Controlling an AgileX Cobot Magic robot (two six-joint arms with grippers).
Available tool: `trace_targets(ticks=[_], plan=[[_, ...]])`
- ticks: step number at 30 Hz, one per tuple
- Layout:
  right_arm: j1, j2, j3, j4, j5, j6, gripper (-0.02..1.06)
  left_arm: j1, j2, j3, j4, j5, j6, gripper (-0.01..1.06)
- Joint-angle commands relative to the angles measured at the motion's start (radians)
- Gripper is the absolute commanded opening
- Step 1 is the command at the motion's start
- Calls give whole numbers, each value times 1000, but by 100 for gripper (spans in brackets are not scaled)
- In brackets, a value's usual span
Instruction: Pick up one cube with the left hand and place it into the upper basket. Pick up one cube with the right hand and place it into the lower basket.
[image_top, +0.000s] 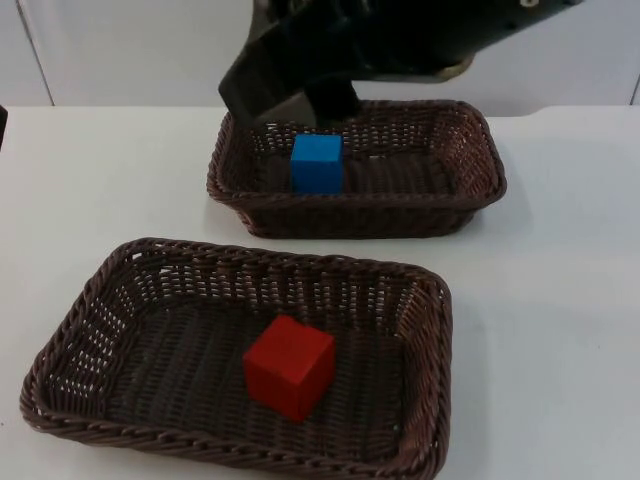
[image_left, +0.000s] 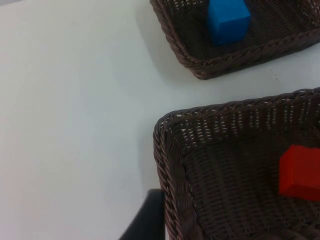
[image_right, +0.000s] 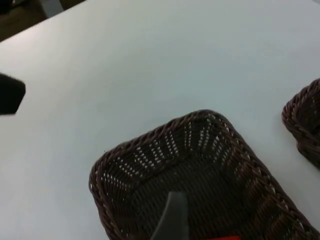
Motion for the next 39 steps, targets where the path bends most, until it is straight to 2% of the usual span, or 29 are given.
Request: trace_targets(ticks=[1, 11, 17, 24, 39], plan=[[7, -28, -2, -8, 22, -15, 70, -1, -17, 1, -13, 1, -1, 90], [7, -143, -2, -8, 105, -15, 70, -1, -157, 1, -6, 4, 38, 90], [7, -234, 9, -8, 158, -19, 70, -1, -272, 1, -2, 46, 38, 90], [7, -367, 127, -8, 109, -44, 70, -1, -373, 1, -2, 113, 38, 90], [7, -697, 348, -34, 91, -44, 70, -1, -547, 8, -2, 267, 38, 90]])
